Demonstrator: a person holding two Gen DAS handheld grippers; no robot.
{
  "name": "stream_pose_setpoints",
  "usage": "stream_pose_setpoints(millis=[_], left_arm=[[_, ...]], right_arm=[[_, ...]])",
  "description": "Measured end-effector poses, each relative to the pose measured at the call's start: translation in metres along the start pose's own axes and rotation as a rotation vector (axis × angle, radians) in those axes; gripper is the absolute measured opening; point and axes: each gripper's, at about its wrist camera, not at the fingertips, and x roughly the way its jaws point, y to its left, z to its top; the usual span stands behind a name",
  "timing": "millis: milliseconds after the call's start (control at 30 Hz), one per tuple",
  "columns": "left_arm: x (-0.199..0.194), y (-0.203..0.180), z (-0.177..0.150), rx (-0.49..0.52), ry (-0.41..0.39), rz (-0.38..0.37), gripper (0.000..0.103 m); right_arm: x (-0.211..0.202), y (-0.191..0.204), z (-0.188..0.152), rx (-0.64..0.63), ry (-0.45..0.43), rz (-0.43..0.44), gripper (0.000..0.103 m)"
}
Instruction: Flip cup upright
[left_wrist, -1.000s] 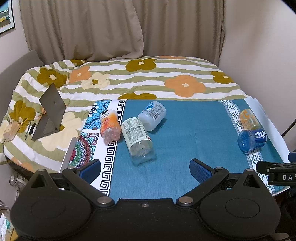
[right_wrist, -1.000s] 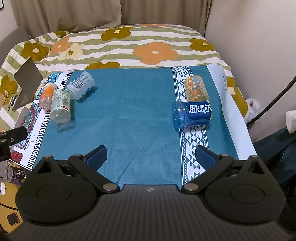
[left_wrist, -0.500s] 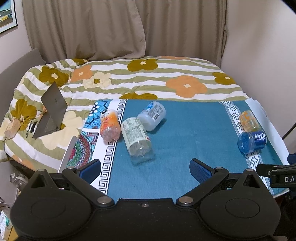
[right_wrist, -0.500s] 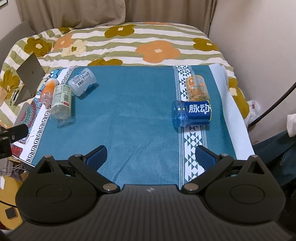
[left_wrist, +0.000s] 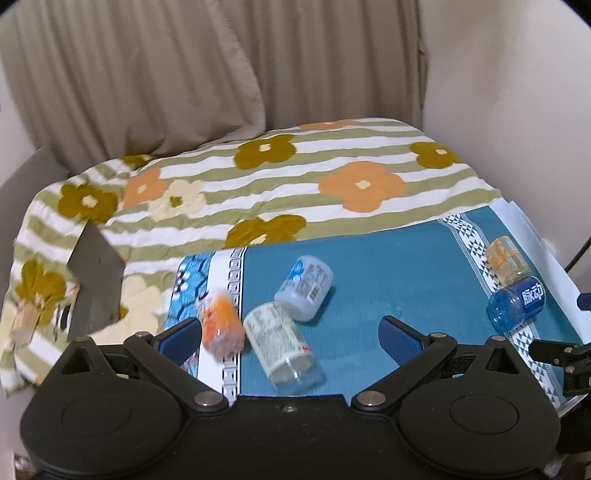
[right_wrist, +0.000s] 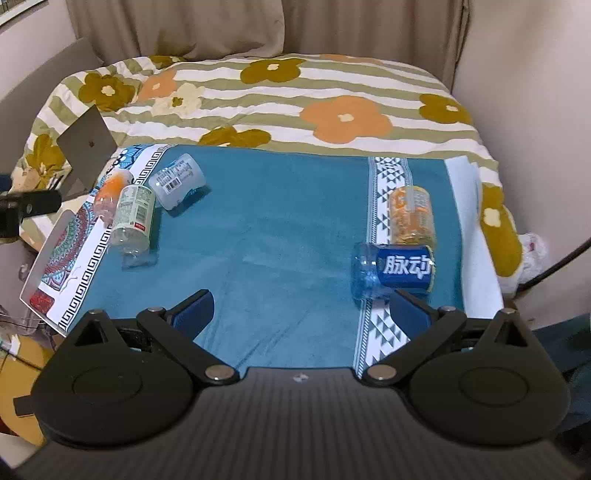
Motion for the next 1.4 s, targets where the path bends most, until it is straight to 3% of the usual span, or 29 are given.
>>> stream_pose_setpoints(millis=[167,333,500,700,1000,1167,1233,1400], left_arm=[[0.040,0.008,0.025,0.068,0.018,-0.057,0.103],[0.093,0.013,0.049,0.122,0.078,-0.122,0.103],[0.154,0.009,0.067,0.188,0.192,-0.181,0.102],[0.212,0.000,0.063,0.267,0.343,-0.235,0.094],[0.255,-0.003,0.052,0.312,0.439,-0.273,0.087],[0.269,-0.003,0.048,0.308,0.487,-0.290,0.075],[0.272,-0.003,0.046,0.315,0.497,-0.289,0.068],[0.269,-0.004,0.046,0.325,0.482,-0.290,0.066]], right_arm=[[0.022,0.003,0.003,-0.055,-0.017,-0.027,0.103],[0.045,-0.003,0.007,0.054,-0.001,-0.006,0.103],[0.068,-0.004,0.011,0.130,0.028,0.024,0.103],[0.098,-0.004,0.019,0.220,0.092,0.028,0.103],[0.134,-0.002,0.015,0.294,0.163,0.024,0.103],[0.143,0.002,0.014,0.305,0.186,0.025,0.103],[0.147,0.004,0.014,0.304,0.194,0.029,0.103],[0.150,0.005,0.015,0.315,0.194,0.037,0.103]])
